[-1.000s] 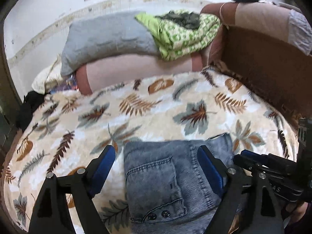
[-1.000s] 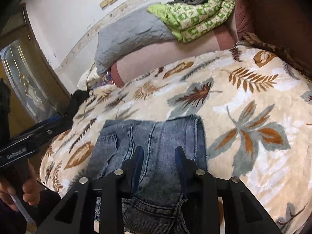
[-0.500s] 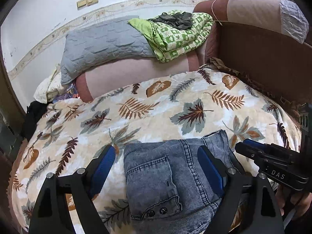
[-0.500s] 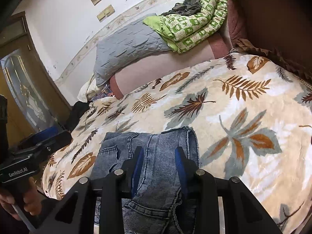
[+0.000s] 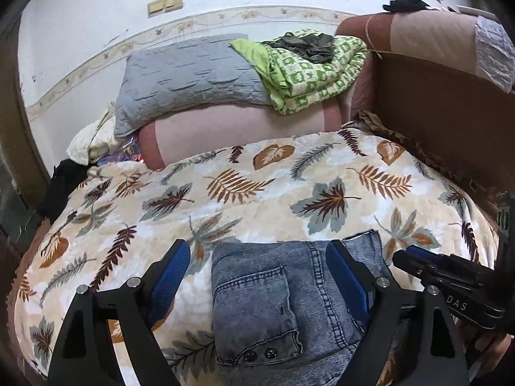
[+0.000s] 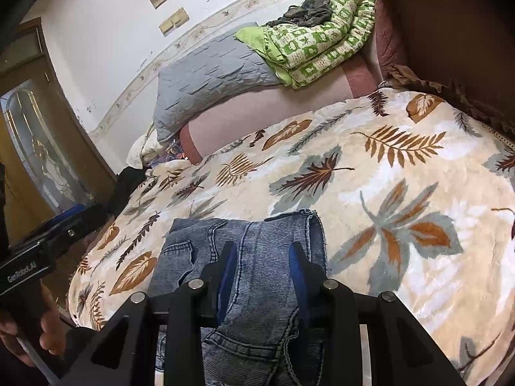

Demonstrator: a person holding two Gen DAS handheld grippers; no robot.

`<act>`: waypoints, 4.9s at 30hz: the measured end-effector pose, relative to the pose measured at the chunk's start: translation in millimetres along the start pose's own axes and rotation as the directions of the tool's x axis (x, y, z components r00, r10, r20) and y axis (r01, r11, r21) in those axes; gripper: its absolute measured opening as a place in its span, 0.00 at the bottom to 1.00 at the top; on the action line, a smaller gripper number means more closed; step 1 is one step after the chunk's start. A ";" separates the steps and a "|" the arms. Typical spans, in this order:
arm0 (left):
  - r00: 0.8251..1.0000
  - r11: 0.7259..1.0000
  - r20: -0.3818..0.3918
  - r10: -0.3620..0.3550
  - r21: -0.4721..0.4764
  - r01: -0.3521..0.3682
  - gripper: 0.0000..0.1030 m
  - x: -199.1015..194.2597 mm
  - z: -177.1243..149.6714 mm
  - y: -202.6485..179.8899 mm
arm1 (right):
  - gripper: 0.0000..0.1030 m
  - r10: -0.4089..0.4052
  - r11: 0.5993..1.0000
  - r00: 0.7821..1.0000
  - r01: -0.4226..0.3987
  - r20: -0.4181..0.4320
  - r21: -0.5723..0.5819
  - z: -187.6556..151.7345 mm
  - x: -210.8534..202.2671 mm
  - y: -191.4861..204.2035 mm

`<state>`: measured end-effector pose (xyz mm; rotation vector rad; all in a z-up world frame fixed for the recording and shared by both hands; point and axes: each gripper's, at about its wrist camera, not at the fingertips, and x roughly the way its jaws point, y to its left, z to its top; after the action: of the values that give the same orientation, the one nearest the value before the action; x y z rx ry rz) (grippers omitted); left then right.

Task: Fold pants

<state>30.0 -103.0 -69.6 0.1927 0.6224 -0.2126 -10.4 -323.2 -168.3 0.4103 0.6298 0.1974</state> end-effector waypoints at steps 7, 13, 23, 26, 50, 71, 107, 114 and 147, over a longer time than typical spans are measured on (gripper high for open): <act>0.996 0.996 -0.018 0.084 -0.035 -0.085 0.84 8.7 -1.2 18.0 | 0.51 0.001 1.000 0.999 0.000 0.032 -0.010 1.7 -4.8 6.7; 0.991 0.989 -0.056 0.125 -0.078 -0.129 0.84 11.1 -8.4 35.3 | 0.51 -0.016 1.000 0.999 0.016 0.028 -0.023 0.7 -5.3 9.0; 0.974 0.995 -0.208 0.093 -0.021 -0.099 0.84 24.7 -50.8 78.6 | 0.64 -0.088 0.996 0.992 0.090 -0.091 0.020 3.1 -8.0 -14.7; 0.967 0.989 -0.209 0.144 0.042 -0.138 0.84 25.1 -57.6 84.9 | 0.64 -0.131 0.991 0.984 0.135 -0.121 0.018 6.1 -8.9 -20.9; 0.984 0.990 -0.121 0.129 -0.049 -0.135 0.84 2.5 -47.0 102.7 | 0.64 -0.162 0.981 0.980 0.147 -0.115 -0.128 9.9 -12.1 41.8; 0.982 0.991 -0.137 0.129 -0.012 -0.132 0.84 12.6 -39.6 80.9 | 0.64 -0.141 0.989 0.981 0.134 -0.130 -0.063 8.3 -5.4 17.2; 0.980 0.994 -0.169 0.107 0.009 -0.107 0.84 24.3 -39.2 63.9 | 0.65 -0.124 0.992 0.981 0.121 -0.151 -0.027 3.9 -2.2 10.4; 0.980 0.994 -0.171 0.106 0.013 -0.105 0.84 25.0 -39.6 62.1 | 0.65 -0.120 0.993 0.981 0.118 -0.153 -0.025 4.5 -2.1 9.7; 0.974 0.995 -0.201 0.104 0.010 -0.104 0.84 34.7 -47.2 62.1 | 0.65 -0.110 0.993 0.978 0.115 -0.178 0.020 -7.0 1.2 -2.2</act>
<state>47.1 -36.8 -120.7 0.2480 0.8111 -0.0921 -13.6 -322.7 -175.0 0.3875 0.8294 0.1168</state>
